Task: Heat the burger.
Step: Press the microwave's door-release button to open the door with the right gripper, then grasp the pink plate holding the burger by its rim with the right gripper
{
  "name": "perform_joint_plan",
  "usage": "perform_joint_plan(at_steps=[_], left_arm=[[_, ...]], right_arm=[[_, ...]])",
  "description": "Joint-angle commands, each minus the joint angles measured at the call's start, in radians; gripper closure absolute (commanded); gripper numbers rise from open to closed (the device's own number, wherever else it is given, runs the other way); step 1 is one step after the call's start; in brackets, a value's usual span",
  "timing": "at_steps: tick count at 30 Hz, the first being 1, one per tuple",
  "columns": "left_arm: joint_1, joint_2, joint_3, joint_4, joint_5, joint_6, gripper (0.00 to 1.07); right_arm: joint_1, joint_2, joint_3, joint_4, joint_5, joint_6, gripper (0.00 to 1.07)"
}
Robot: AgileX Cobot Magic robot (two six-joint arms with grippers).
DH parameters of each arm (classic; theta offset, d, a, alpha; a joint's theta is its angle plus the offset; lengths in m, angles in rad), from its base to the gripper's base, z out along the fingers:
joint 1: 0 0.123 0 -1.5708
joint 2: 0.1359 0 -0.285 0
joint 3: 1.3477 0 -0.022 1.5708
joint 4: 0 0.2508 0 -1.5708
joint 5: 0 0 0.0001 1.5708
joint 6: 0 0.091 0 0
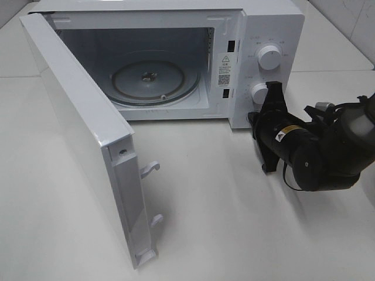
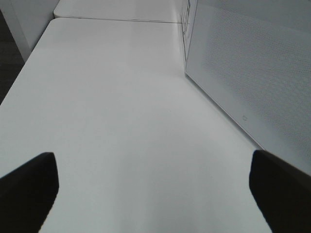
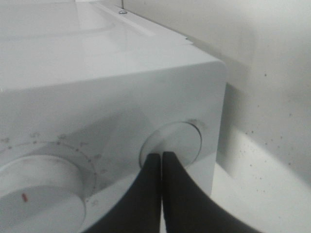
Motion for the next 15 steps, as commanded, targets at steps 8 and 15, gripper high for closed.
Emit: perform_joint_plan(at_steps=[8,15], left_arm=[[-0.002,-0.004,0.005,0.000,-0.015,-0.001,0.04],[-0.002,-0.004,0.005,0.000,-0.015,-0.001,0.04]], right_arm=[[0.012,-0.049,0.062,-0.009,-0.032,0.019,1.07],[0.012,-0.100,0.111,-0.008,-0.023,-0.012,1.07]])
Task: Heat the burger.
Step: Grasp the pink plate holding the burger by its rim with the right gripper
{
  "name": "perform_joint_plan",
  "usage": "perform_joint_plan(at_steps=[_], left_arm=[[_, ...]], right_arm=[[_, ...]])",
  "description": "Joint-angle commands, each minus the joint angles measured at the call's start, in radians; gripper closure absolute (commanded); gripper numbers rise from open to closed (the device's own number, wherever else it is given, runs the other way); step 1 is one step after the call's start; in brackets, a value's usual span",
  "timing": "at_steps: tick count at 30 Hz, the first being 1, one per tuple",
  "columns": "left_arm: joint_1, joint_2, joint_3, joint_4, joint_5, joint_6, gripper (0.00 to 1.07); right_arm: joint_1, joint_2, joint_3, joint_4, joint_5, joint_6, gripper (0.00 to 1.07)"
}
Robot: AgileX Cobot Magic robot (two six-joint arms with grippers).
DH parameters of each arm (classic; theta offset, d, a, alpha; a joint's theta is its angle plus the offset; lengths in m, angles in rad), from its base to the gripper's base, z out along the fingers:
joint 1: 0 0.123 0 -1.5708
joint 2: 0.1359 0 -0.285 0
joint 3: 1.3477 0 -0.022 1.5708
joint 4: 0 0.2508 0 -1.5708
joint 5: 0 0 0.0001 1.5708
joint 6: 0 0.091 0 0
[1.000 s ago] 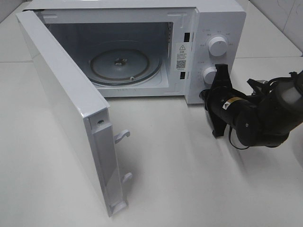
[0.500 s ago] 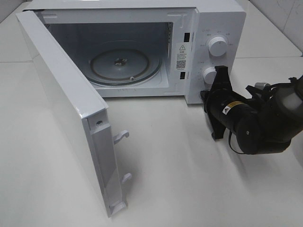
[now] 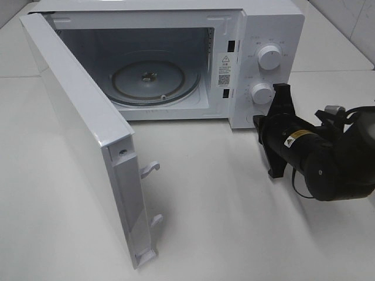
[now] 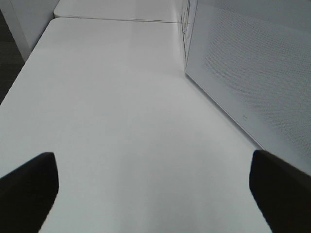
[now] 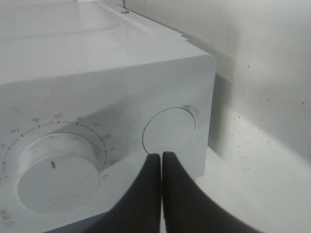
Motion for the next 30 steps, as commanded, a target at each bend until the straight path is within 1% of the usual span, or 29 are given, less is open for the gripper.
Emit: perform_joint_plan(at_steps=[1,4,6,8,9,10,12,13,14,15,16,17,18,19,20,21,22,23,24,25,26,27,29,30], left_arm=[[-0.002,-0.004,0.005,0.000,-0.015,-0.001,0.04],[-0.002,-0.004,0.005,0.000,-0.015,-0.001,0.04],[-0.002,-0.004,0.005,0.000,-0.015,-0.001,0.04],[-0.002,-0.004,0.005,0.000,-0.015,-0.001,0.04],[-0.002,-0.004,0.005,0.000,-0.015,-0.001,0.04],[-0.002,-0.004,0.005,0.000,-0.015,-0.001,0.04],[-0.002,-0.004,0.005,0.000,-0.015,-0.001,0.04],[-0.002,-0.004,0.005,0.000,-0.015,-0.001,0.04],[-0.002,-0.004,0.005,0.000,-0.015,-0.001,0.04],[-0.002,-0.004,0.005,0.000,-0.015,-0.001,0.04],[-0.002,-0.004,0.005,0.000,-0.015,-0.001,0.04],[-0.002,-0.004,0.005,0.000,-0.015,-0.001,0.04],[-0.002,-0.004,0.005,0.000,-0.015,-0.001,0.04],[-0.002,-0.004,0.005,0.000,-0.015,-0.001,0.04],[-0.002,-0.004,0.005,0.000,-0.015,-0.001,0.04],[-0.002,-0.004,0.005,0.000,-0.015,-0.001,0.04],[-0.002,-0.004,0.005,0.000,-0.015,-0.001,0.04],[-0.002,-0.004,0.005,0.000,-0.015,-0.001,0.04],[-0.002,-0.004,0.005,0.000,-0.015,-0.001,0.04],[-0.002,-0.004,0.005,0.000,-0.015,-0.001,0.04],[-0.002,-0.004,0.005,0.000,-0.015,-0.001,0.04],[-0.002,-0.004,0.005,0.000,-0.015,-0.001,0.04],[-0.002,-0.004,0.005,0.000,-0.015,-0.001,0.04],[-0.002,-0.004,0.005,0.000,-0.015,-0.001,0.04]], right_arm=[[0.002,-0.052,0.030,-0.006,0.001,-0.042,1.07],[0.002,-0.084,0.054,-0.006,0.018,-0.066,1.07],[0.002,-0.132,0.085,-0.006,0.043,-0.164,1.07],[0.002,-0.151,0.095,-0.006,0.059,-0.199,1.07],[0.002,-0.188,0.115,-0.006,0.099,-0.259,1.07],[0.002,-0.188,0.115,-0.006,0.099,-0.259,1.07],[0.002,-0.260,0.137,-0.005,0.204,-0.367,1.07],[0.002,-0.260,0.137,-0.005,0.204,-0.367,1.07],[0.002,-0.310,0.138,-0.003,0.311,-0.467,1.07],[0.002,-0.310,0.138,-0.003,0.311,-0.467,1.07],[0.002,-0.342,0.138,-0.002,0.383,-0.534,1.07],[0.002,-0.400,0.138,0.023,0.518,-0.671,1.07],[0.002,-0.400,0.138,0.023,0.518,-0.671,1.07],[0.002,-0.464,0.138,0.062,0.660,-0.848,1.07],[0.002,-0.494,0.136,0.081,0.727,-0.943,1.07],[0.002,-0.494,0.136,0.081,0.727,-0.943,1.07],[0.002,-0.547,0.136,0.095,0.846,-1.116,1.06],[0.002,-0.547,0.136,0.095,0.846,-1.116,1.06],[0.002,-0.571,0.136,0.095,0.923,-1.203,1.06],[0.002,-0.633,0.136,0.099,1.070,-1.320,1.05],[0.002,-0.633,0.136,0.099,1.070,-1.320,1.05],[0.000,-0.688,0.136,0.098,1.172,-1.351,1.02],[-0.001,-0.708,0.136,0.092,1.209,-1.352,1.00],[-0.001,-0.749,0.136,0.052,1.281,-1.352,0.94]])
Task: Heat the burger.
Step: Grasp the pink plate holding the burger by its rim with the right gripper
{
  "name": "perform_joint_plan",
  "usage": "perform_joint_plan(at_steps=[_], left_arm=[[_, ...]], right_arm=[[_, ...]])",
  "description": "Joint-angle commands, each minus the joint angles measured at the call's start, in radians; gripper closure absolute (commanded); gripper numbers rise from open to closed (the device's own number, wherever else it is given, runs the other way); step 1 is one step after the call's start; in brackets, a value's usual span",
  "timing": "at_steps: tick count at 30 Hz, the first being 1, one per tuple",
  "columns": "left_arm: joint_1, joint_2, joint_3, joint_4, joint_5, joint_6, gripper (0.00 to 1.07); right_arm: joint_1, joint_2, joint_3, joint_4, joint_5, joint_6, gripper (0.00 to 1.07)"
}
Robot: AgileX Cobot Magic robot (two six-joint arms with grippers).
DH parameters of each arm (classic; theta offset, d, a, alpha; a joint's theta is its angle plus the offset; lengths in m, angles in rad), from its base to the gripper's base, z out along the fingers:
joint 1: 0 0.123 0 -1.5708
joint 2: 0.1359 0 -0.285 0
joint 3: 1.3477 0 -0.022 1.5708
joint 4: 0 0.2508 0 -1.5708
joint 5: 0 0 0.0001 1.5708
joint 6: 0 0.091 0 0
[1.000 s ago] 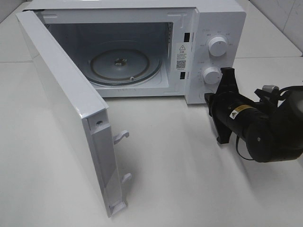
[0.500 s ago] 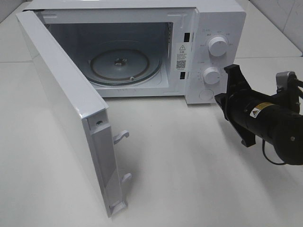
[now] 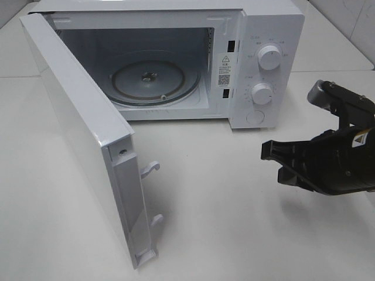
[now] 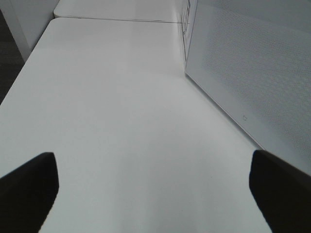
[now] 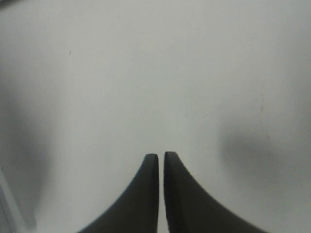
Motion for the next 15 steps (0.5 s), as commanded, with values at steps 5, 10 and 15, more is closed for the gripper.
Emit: perform_joint_plan(at_steps=[5,10,15], left_arm=[[-0.002,-0.004,0.005,0.000,-0.015,-0.001,0.04],[-0.002,-0.004,0.005,0.000,-0.015,-0.001,0.04],[-0.002,-0.004,0.005,0.000,-0.015,-0.001,0.04]], right_arm=[[-0.001,-0.095,-0.042,-0.218,0.341,-0.025,0.62],[-0.001,-0.092,-0.141,-0.464,0.585,0.097,0.26],[-0.018,-0.079,-0.221,-0.641,0.711,0.221,0.07]])
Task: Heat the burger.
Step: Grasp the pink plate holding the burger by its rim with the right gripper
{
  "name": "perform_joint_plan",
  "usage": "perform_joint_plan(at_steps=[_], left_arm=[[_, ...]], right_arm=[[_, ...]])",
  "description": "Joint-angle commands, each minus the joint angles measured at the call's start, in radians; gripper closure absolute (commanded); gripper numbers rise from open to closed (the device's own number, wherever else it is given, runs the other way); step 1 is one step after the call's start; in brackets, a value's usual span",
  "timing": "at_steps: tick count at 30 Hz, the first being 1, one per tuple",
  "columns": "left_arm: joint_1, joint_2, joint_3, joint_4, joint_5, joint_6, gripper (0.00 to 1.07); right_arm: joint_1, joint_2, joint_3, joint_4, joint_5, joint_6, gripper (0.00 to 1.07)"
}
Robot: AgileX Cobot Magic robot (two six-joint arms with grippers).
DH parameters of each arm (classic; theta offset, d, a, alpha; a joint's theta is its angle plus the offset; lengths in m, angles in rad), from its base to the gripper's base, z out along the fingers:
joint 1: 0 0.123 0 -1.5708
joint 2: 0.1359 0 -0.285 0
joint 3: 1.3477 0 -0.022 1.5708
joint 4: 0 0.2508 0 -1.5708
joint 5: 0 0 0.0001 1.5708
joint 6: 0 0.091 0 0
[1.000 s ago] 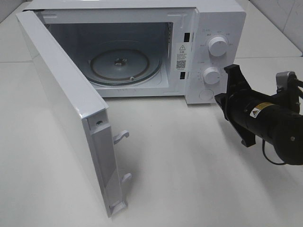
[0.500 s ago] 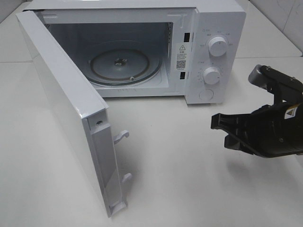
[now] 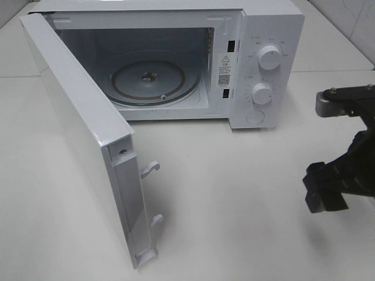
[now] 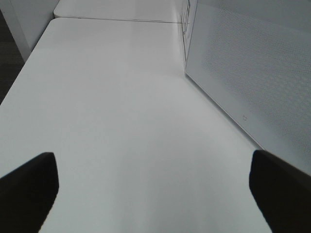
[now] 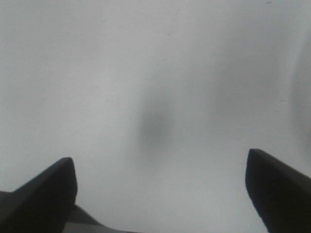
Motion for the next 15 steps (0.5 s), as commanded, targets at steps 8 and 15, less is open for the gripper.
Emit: perform_joint_plan(at_steps=[8,15], left_arm=[[-0.002,-0.004,0.005,0.000,-0.015,-0.001,0.04],[-0.002,-0.004,0.005,0.000,-0.015,-0.001,0.04]], right_arm=[[-0.214,0.108,-0.132,-0.150,0.118,-0.010,0.09],[-0.335,0.185,-0.182,-0.161,0.103,-0.124,0.20]])
